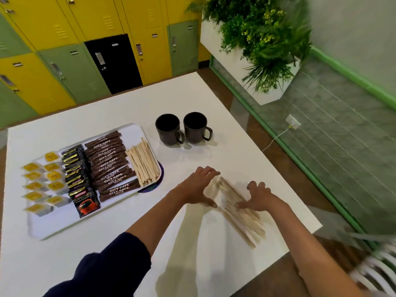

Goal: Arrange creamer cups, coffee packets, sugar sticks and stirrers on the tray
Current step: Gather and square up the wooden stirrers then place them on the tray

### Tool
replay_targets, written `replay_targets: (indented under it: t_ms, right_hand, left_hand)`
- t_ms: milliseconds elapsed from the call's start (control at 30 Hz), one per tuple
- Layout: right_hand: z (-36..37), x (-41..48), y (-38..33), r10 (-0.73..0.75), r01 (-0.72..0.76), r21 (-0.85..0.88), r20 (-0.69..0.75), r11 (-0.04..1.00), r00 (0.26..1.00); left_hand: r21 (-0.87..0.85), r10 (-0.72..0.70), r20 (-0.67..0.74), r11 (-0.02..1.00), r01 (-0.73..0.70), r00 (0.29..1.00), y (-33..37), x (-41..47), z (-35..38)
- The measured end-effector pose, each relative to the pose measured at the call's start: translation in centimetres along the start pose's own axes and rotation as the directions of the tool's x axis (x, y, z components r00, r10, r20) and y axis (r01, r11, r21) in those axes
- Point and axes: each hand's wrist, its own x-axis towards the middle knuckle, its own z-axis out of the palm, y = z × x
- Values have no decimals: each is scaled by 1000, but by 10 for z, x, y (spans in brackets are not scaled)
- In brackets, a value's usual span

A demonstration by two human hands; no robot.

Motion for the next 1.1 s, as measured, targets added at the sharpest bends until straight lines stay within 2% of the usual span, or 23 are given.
replay_targets:
  t_ms: [133,267,367,500,667,767,933,1033,1100]
  right_hand:
    - [21,-14,29,110,-125,103,137,987,984]
    - [41,-24,36,103,-122,145,127,982,986]
    - [49,-29,31,90,-105,209,79,972,993]
    - [58,-35,27,104,-102,122,-12,987,994]
    - [65,-30,26,151,-121,281,-89,952,985]
    - [66,-23,24,156,-94,334,-164,938,974]
    - [62,-22,20,104,-27,347,-207,938,973]
    - [60,-26,23,103,-12,395,-210,919,972]
    - [60,-27,26,116,-34,345,-219,938,969]
  left_hand:
    - [29,-16,97,999,14,995,20,12,10]
    - [65,-48,164,997,37,985,29,19,16]
    - [81,-86,180,994,73,980,29,21,22]
    - [64,-74,146,996,65,986,29,20,29]
    - [-81,-45,105,995,54,993,29,20,31]
    - [-107,-42,91,993,52,995,30,22,33]
    - [-145,-59,69,987,69,996,25,23,34]
    - [-74,-69,42,995,72,997,23,22,29]
    - [38,-57,18,998,57,998,25,23,25]
